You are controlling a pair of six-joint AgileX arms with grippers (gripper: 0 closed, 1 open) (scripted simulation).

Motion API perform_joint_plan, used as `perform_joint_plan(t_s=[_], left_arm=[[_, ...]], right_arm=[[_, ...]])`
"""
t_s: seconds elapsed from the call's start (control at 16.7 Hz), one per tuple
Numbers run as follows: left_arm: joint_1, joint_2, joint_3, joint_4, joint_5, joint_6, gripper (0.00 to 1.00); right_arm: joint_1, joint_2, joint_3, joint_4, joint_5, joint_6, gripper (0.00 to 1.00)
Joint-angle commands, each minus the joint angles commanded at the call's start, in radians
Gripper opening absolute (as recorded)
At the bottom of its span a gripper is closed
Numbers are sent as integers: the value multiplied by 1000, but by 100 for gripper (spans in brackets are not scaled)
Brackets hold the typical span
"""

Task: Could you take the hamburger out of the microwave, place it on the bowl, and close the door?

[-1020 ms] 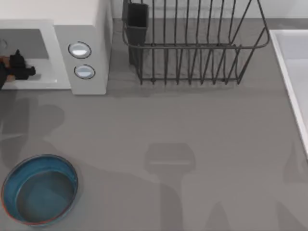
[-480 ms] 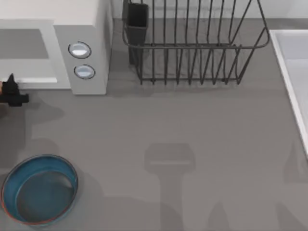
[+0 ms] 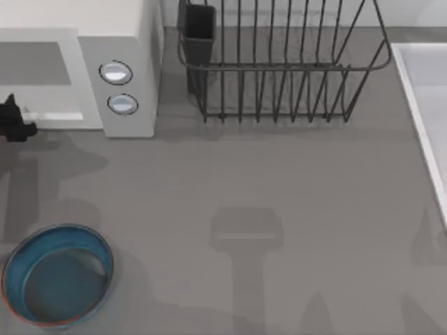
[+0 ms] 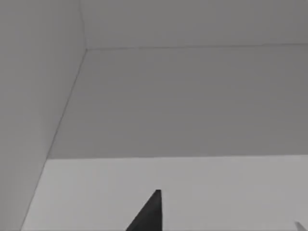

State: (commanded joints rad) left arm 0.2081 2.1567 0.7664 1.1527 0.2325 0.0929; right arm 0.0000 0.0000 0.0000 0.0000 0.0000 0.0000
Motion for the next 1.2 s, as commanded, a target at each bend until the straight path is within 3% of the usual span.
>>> perform_joint_plan(t_s=[0.36, 0.84, 1.02, 1.2], left_arm=[[1, -249, 13, -267, -3, 1, 0], [-3, -279, 18, -306, -7, -6, 0], [-38, -281, 64, -393, -38, -94, 0], [-107, -281, 151, -568, -98, -281, 0]], right_arm=[[0, 0, 0, 0, 0, 0, 100], [0, 0, 0, 0, 0, 0, 100], [0, 0, 0, 0, 0, 0, 100], [0, 0, 0, 0, 0, 0, 100]])
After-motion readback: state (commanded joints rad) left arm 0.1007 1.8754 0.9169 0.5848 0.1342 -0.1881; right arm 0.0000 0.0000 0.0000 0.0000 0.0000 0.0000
